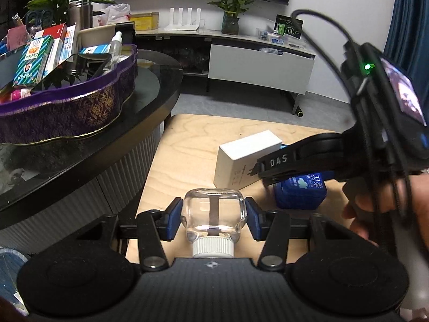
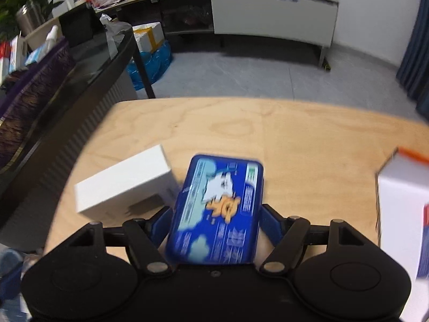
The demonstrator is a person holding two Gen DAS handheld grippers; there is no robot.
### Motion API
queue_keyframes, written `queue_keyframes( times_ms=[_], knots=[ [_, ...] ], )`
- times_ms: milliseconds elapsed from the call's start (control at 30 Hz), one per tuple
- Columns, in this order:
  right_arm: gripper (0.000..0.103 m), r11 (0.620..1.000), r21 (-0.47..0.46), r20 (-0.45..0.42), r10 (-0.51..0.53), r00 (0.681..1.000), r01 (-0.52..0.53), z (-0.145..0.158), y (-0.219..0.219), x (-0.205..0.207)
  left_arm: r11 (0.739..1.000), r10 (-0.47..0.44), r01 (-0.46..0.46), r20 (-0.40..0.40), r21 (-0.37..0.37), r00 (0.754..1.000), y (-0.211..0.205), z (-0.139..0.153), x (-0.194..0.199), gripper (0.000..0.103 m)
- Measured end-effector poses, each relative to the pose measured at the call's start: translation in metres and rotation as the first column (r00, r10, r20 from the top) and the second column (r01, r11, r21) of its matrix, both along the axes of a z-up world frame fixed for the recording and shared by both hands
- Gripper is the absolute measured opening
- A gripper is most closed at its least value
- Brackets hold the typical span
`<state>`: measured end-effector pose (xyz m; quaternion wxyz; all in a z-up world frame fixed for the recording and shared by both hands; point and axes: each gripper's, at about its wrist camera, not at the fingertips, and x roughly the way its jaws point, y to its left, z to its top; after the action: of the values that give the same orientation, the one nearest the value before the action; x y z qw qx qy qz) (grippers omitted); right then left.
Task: Organize rigid objects
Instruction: 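Grasp the clear glass bottle with the left tool while the right tool grasps the blue tin, then carry the glass bottle and blue tin with both tools over the tray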
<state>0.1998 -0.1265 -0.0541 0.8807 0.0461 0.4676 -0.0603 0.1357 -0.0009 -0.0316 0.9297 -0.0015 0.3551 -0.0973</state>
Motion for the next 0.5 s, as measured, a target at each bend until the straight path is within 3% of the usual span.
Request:
queue_keyframes(
  times_ms=[67, 200, 333, 433, 500],
  knots=[
    [0.075, 1.000, -0.011, 0.010, 0.009, 1.000, -0.009, 0.000, -0.004, -0.003, 1.000, 0.012, -0.012, -0.004, -0.007, 1.000, 0.001, -0.002, 0.001, 0.050],
    [0.075, 1.000, 0.013, 0.023, -0.006, 1.000, 0.005, 0.013, -0.023, -0.030, 1.000, -0.003, 0.003, 0.005, -0.005, 1.000, -0.005, -0.001, -0.005, 0.050],
    [0.075, 1.000, 0.022, 0.089, -0.016, 0.996, 0.014, 0.041, -0.047, -0.086, 0.999, -0.045, 0.046, 0.016, -0.028, 0.999, -0.015, 0.008, -0.017, 0.050],
    [0.075, 0.999, -0.020, 0.143, -0.042, 0.989, 0.046, 0.064, -0.067, -0.132, 0.998, -0.064, 0.064, 0.036, 0.011, 0.997, -0.032, 0.020, -0.034, 0.050],
    [0.075, 0.997, -0.034, 0.174, -0.063, 0.983, 0.070, 0.078, -0.080, -0.162, 0.997, -0.071, 0.072, 0.030, -0.021, 0.997, -0.042, 0.028, -0.045, 0.050]
  ],
)
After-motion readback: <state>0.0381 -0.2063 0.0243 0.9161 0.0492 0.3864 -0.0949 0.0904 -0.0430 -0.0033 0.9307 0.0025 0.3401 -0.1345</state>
